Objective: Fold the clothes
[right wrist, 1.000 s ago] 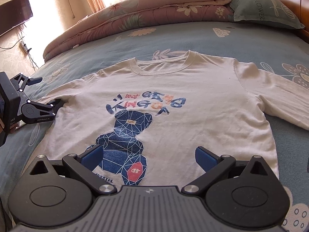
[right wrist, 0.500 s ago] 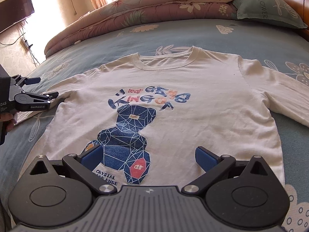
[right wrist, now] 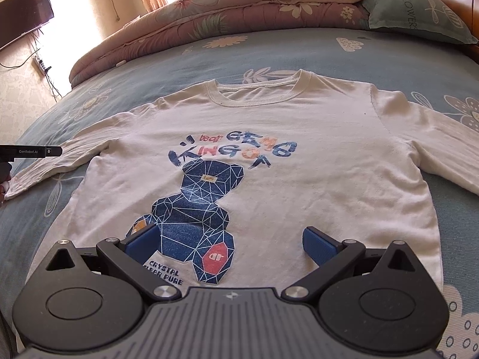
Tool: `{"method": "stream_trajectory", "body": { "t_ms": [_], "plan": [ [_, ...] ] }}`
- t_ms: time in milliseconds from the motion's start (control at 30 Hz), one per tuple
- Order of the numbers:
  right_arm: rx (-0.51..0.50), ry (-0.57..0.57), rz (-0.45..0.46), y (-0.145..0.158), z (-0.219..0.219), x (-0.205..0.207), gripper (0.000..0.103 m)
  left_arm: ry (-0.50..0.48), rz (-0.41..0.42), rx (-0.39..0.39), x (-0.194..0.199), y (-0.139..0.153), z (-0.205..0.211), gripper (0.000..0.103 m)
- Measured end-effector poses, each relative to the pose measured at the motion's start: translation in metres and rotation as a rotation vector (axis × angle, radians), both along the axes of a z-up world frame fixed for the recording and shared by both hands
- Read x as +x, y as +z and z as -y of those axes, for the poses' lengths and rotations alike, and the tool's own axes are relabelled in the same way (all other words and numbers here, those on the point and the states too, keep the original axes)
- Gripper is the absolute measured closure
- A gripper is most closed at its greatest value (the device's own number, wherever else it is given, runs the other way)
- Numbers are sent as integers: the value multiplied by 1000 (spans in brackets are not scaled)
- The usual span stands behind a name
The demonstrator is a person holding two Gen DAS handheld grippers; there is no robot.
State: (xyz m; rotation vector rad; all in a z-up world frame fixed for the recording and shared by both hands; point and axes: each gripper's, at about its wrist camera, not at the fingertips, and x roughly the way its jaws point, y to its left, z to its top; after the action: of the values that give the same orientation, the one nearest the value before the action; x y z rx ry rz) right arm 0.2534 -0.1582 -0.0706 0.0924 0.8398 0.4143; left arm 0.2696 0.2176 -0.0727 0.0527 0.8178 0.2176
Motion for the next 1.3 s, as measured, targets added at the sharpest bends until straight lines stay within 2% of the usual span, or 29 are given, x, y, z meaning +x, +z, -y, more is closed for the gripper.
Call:
{"method": "stream_trajectory", "body": {
  "t_ms": [133,267,367,433,533,600,667,767,833,867,1033,1100,1167,1233,1300],
  "plan": [
    [-7,0,-2,-1,-1,0,0,51,-38,-97,-18,-17,-20,17],
    [-2,-1,-5,-1,0,0,0,107,-53,-117,-41,-12,-44,15],
    [-8,1,-4,-2,-1,0,0,133,-38,-73,-43,2,-50,18],
    [-17,3,-2,-3,-2,0,0,129,12,-101,-39,9,-55,17],
    [-26,5,-1,-4,-4,-1,0,162,7,-152,-30,2,-63,17],
    [-30,6,0,-4,-4,-1,0,188,-32,-133,-28,-11,-67,17],
    [-33,8,-1,-4,-4,-1,0,207,-36,-84,-34,-18,-70,11],
    [-43,13,-4,-3,-5,-1,0,272,-36,-33,-42,-12,-74,12],
    [-66,22,-1,-4,-9,-2,0,272,-27,-14,-40,-1,-66,15],
    [-80,26,2,-5,-10,-3,0,259,-19,-14,-38,5,-60,15],
    [-169,53,33,-9,-22,-7,0,29,53,-124,-14,37,10,14],
    [-197,60,46,-10,-25,-9,0,-105,58,-213,3,40,54,14],
    [-199,59,47,-10,-25,-9,0,-199,45,-323,18,37,88,14],
    [-195,61,44,-10,-24,-8,0,-283,19,-455,32,28,117,14],
    [-194,63,40,-9,-24,-7,0,-323,-22,-540,47,11,138,14]
  ]
}}
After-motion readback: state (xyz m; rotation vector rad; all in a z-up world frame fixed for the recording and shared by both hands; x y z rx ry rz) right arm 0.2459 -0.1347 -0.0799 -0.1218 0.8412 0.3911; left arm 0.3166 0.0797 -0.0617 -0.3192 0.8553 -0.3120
